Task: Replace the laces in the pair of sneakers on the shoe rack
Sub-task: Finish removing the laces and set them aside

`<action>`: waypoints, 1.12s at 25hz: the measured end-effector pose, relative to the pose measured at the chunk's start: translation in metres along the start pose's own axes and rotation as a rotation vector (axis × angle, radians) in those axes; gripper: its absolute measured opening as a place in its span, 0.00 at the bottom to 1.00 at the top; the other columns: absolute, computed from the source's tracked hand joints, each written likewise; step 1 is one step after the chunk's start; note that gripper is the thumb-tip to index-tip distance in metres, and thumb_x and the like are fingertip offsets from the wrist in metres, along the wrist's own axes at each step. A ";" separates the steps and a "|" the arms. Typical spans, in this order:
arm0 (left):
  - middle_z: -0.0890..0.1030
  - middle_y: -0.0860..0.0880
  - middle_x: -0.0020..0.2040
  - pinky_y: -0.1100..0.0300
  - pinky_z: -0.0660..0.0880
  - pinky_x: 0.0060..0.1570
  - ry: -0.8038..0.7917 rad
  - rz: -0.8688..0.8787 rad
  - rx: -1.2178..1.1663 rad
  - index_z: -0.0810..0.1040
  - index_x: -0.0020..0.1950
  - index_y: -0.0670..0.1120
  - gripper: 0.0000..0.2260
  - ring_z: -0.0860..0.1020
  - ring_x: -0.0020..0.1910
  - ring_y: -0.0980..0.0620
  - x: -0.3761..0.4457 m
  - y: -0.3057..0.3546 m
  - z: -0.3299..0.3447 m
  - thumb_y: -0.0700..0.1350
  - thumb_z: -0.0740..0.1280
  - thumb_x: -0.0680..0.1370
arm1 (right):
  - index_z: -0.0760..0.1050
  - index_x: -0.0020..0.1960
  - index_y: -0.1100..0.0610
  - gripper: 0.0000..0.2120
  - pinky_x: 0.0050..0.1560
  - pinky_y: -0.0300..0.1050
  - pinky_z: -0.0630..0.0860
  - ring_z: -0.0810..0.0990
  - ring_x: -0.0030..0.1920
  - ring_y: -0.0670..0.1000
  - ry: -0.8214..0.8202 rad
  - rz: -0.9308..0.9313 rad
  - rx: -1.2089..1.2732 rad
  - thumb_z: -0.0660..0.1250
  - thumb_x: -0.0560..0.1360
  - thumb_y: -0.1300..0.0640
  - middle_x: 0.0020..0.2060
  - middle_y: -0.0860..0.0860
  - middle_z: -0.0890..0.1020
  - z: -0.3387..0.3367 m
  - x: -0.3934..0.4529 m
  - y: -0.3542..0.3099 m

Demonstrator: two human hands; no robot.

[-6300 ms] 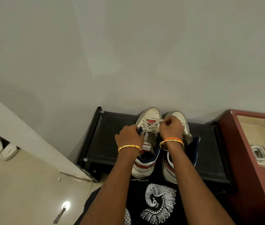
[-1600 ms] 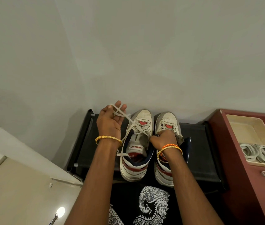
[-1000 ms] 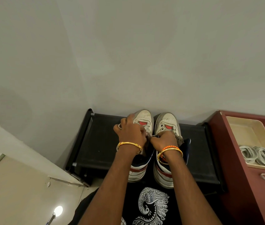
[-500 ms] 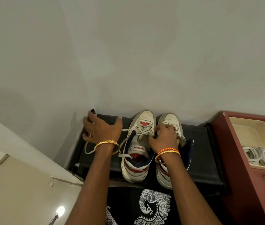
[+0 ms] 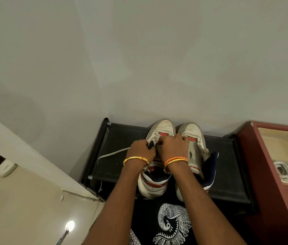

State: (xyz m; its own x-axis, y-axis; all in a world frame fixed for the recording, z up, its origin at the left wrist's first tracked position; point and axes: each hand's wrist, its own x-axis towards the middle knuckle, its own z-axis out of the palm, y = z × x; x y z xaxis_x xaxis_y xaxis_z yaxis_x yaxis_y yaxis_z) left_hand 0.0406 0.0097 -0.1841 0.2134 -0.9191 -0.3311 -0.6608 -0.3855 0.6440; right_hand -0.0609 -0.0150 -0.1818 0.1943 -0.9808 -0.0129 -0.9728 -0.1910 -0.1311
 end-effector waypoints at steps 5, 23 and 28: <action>0.77 0.38 0.55 0.53 0.75 0.53 0.013 -0.027 0.029 0.77 0.59 0.39 0.14 0.78 0.50 0.43 0.008 -0.004 0.007 0.47 0.62 0.79 | 0.83 0.48 0.50 0.07 0.56 0.50 0.71 0.77 0.51 0.55 0.158 0.259 0.531 0.67 0.74 0.51 0.43 0.51 0.83 -0.003 0.005 0.021; 0.78 0.41 0.55 0.52 0.74 0.56 -0.050 -0.016 -0.032 0.76 0.61 0.43 0.13 0.77 0.51 0.45 0.004 -0.009 0.001 0.46 0.60 0.80 | 0.79 0.57 0.48 0.12 0.71 0.62 0.47 0.55 0.74 0.57 -0.046 -0.012 -0.057 0.63 0.76 0.49 0.69 0.54 0.67 -0.002 0.004 0.001; 0.78 0.40 0.56 0.53 0.74 0.56 -0.058 -0.030 -0.029 0.76 0.62 0.41 0.13 0.77 0.53 0.44 0.002 -0.006 -0.001 0.44 0.60 0.80 | 0.82 0.49 0.49 0.06 0.68 0.56 0.53 0.63 0.67 0.53 0.092 0.129 0.364 0.69 0.73 0.53 0.65 0.51 0.67 -0.013 0.003 0.016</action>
State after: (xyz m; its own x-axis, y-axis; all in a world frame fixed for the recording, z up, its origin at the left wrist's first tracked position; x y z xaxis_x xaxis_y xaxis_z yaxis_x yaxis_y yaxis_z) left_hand 0.0457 0.0100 -0.1882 0.1903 -0.9013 -0.3891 -0.6337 -0.4155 0.6525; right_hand -0.0773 -0.0219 -0.1714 0.0457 -0.9984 0.0341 -0.8769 -0.0564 -0.4774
